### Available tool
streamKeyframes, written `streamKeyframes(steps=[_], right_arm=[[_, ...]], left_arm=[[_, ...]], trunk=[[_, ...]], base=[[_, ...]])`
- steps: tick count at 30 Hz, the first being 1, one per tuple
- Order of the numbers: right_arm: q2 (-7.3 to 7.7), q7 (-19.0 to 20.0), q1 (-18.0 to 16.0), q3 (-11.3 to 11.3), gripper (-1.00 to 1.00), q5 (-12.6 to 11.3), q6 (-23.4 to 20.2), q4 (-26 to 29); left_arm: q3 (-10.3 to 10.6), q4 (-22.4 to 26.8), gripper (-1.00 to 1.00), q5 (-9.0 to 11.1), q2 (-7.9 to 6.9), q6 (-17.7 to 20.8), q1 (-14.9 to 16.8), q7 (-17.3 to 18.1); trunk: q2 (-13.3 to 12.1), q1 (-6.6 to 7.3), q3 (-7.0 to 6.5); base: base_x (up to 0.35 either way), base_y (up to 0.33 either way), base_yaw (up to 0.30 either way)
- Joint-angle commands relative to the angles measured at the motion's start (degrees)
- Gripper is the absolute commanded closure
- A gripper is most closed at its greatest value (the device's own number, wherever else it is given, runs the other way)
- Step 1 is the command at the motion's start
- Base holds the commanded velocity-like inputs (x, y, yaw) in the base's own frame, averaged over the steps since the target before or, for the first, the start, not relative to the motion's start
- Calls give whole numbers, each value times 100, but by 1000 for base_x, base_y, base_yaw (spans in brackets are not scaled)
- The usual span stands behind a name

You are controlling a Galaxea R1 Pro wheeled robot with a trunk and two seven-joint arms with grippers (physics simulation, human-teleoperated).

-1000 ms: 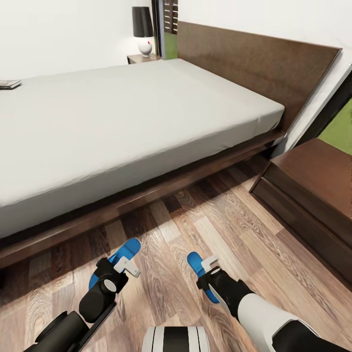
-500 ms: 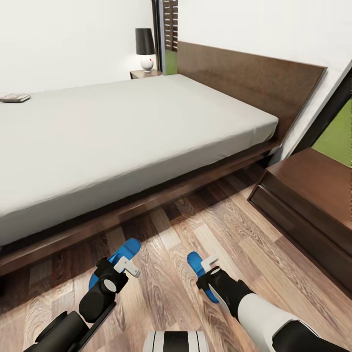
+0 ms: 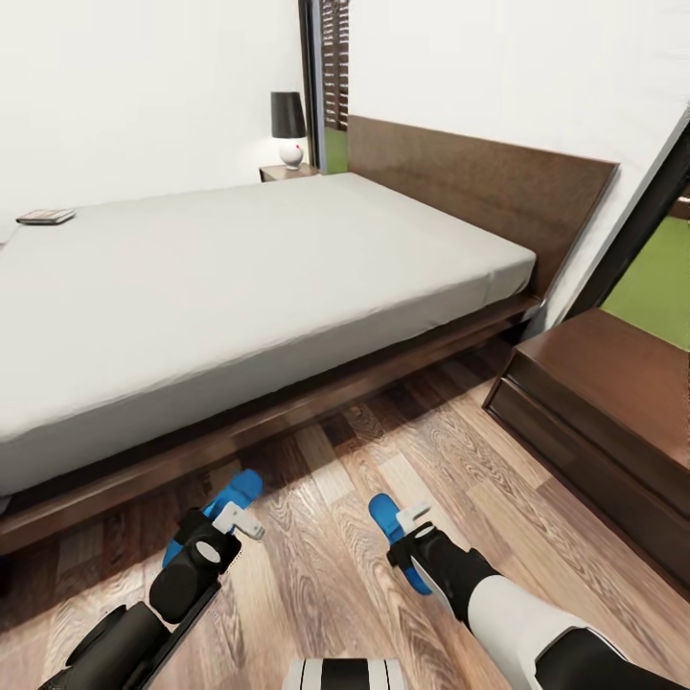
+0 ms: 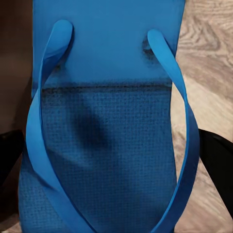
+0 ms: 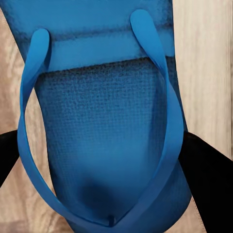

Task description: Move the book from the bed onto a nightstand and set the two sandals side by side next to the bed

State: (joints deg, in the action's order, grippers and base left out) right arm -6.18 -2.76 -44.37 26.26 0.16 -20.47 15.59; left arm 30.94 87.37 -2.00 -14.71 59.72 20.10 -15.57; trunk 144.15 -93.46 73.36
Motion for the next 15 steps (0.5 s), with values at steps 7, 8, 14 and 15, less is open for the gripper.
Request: streamKeyframes(steps=[7,8,14,15], right_arm=[[19,-24,14,20,100,-22,-36,12],[21,-24,14,17,100,-23,-36,9],[42,-23,16,4,100,-15,37,6],[47,-23,17,3,100,-12,74,6]], left_arm=[[-611,-1347,100,393,50,-427,19,13],[-668,-1658,100,536,52,-666,26,15],[-797,-3105,100,969,62,-1804,59,25],[-801,-3236,100,1017,62,-1922,65,26]], trunk=[[-8,19,-152],[-9,21,-174],[-17,37,-307],[-19,39,-329]], base=[[0,0,0],[0,0,0],[0,0,0],[0,0,0]])
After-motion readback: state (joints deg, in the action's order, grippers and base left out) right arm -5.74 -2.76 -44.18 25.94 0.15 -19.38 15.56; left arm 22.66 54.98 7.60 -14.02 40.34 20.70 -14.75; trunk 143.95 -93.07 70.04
